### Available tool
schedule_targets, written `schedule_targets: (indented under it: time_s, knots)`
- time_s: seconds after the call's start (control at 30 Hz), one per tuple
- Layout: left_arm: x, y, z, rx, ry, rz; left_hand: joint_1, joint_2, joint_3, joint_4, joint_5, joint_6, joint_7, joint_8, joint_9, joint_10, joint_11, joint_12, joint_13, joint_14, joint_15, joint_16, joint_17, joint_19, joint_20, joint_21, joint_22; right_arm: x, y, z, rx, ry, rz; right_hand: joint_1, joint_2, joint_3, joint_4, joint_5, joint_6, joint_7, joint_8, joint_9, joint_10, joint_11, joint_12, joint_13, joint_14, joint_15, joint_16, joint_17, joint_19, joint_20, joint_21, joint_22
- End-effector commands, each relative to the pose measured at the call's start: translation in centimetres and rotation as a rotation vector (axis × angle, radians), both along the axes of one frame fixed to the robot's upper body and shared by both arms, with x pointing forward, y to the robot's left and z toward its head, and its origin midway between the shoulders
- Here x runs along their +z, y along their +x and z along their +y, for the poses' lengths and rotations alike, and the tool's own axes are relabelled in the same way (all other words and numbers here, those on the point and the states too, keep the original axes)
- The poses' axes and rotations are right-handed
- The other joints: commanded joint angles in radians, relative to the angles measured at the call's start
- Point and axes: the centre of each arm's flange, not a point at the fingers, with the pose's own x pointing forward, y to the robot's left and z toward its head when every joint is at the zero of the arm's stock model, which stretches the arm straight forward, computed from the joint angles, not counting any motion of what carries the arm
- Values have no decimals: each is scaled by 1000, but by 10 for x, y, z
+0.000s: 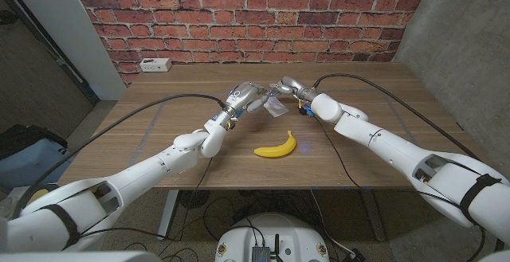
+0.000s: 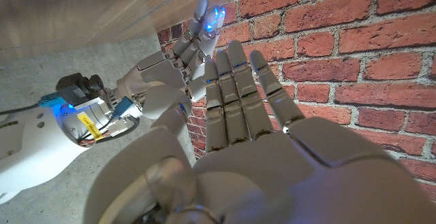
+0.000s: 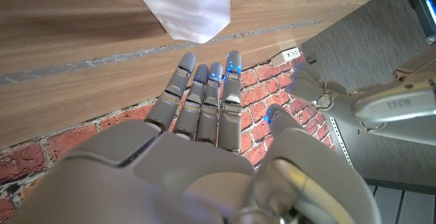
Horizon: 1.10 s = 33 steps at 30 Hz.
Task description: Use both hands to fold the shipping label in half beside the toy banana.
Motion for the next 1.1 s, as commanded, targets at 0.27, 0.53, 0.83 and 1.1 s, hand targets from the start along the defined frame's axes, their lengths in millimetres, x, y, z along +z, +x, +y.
schedule_targets:
  time_s: [0.27,0.53,0.83,1.1]
  knots:
    - [3,-3,25,-60,-216,64,7,-29,23,2,1,-96,-91,-41,-6,-132,-41,-8,23,-100,-26,-116,-64,-66,-8,8,-4,7,-16,-2,69,171,-89,18,-7,-8,-16,-6,-109,-31,-6,3,-55,1,-19,-9,-37,10,-1,7,-18,3,-20,5]
    - [4,-2,34,-100,-309,137,-5,-40,38,-6,-9,-190,-159,-48,-14,-239,-82,-72,2,-183,-43,-197,-126,-121,-4,-8,-24,5,-20,-8,89,250,-91,8,-11,-19,-12,-7,-159,-45,-3,3,-88,2,-30,-15,-65,15,-5,7,-30,1,-33,4]
    - [4,-2,42,-144,-368,213,-26,-49,43,-8,-12,-297,-212,-55,-25,-313,-124,-140,-28,-262,-59,-244,-176,-163,-3,-27,-42,3,-25,-15,122,344,-88,5,-16,-26,-18,-6,-208,-60,-4,3,-123,2,-40,-20,-91,20,-8,3,-38,4,-46,4]
    - [2,-1,50,-196,-434,296,-52,-62,33,-4,-18,-365,-244,-56,-32,-378,-154,-189,-52,-336,-64,-263,-201,-202,-17,-47,-51,0,-29,-22,142,412,-87,-2,-23,-33,-18,-7,-235,-65,-3,2,-133,0,-41,-24,-105,23,-9,0,-44,5,-54,3]
